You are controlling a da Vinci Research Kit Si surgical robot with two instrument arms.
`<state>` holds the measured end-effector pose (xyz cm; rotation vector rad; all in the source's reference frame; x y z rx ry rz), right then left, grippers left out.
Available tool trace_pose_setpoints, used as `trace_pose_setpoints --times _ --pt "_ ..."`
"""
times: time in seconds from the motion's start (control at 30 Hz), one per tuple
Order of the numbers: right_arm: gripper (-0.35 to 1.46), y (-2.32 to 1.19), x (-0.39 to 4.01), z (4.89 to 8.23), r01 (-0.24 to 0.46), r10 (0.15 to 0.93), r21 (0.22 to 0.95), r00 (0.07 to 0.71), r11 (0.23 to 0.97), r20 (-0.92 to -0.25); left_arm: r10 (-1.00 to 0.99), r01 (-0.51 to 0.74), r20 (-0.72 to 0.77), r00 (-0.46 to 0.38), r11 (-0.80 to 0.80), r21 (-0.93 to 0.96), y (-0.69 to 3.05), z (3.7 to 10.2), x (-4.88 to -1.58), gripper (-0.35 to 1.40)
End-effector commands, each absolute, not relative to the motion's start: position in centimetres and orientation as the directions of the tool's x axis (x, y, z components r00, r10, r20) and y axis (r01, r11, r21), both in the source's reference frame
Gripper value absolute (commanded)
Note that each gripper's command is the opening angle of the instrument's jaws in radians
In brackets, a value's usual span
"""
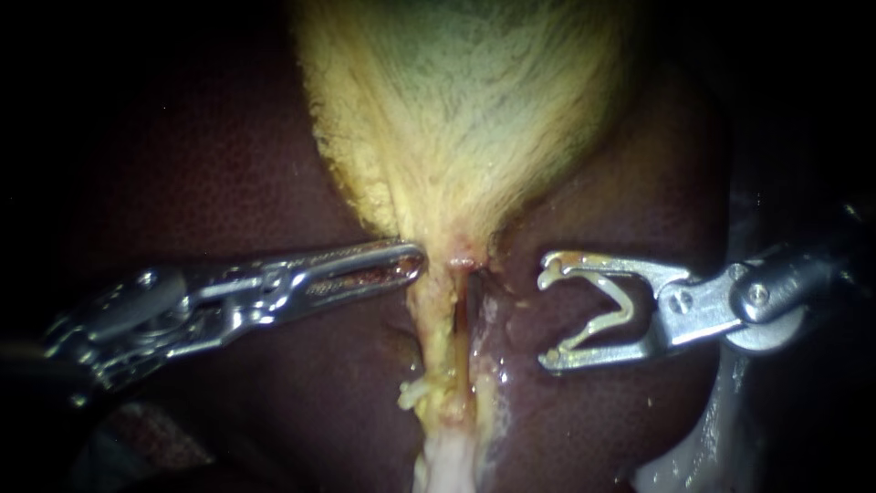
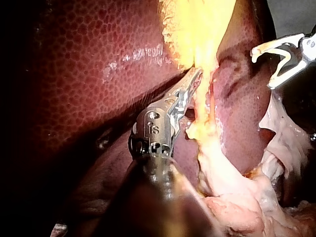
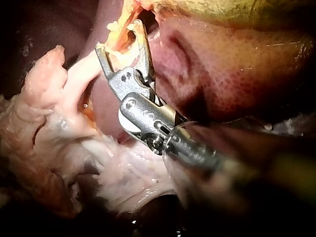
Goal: Clipping second clip left tube
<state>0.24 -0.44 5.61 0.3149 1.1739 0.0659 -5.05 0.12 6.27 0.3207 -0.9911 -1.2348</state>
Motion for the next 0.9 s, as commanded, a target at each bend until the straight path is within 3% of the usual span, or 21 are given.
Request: trace_pose_setpoints --times 0.03,0.13,0.5,0.7,0.9 --pt "0.6 -0.46 0.26 5.61 0.113 0.212 0.275 0.39 0.955 -0.896 -0.891 0.635 0.454 -0.003 0.349 0.689 0.12 6.26 -5.04 -0.35" --pt "0.6 -0.54 0.34 5.68 0.12 0.201 0.266 0.388 0.957 -0.9 -0.891 0.632 0.453 -0.002 0.35 0.691 0.12 6.22 -4.97 -0.35" --pt "0.59 -1.08 1.1 6.25 0.108 0.327 0.397 0.394 0.912 -0.859 -0.892 0.638 0.452 -0.002 0.347 0.687 0.04 5.91 -4.53 -0.35" --pt "0.59 -1.15 1.34 6.59 0.085 0.364 0.432 0.412 0.898 -0.836 -0.894 0.643 0.448 -0.003 0.342 0.686 0.02 5.73 -4.49 -0.35" --pt "0.58 -1.07 1.34 6.93 0.078 0.358 0.442 0.47 0.894 -0.807 -0.892 0.643 0.451 -0.009 0.34 0.686 -0.02 5.66 -4.52 -0.35"
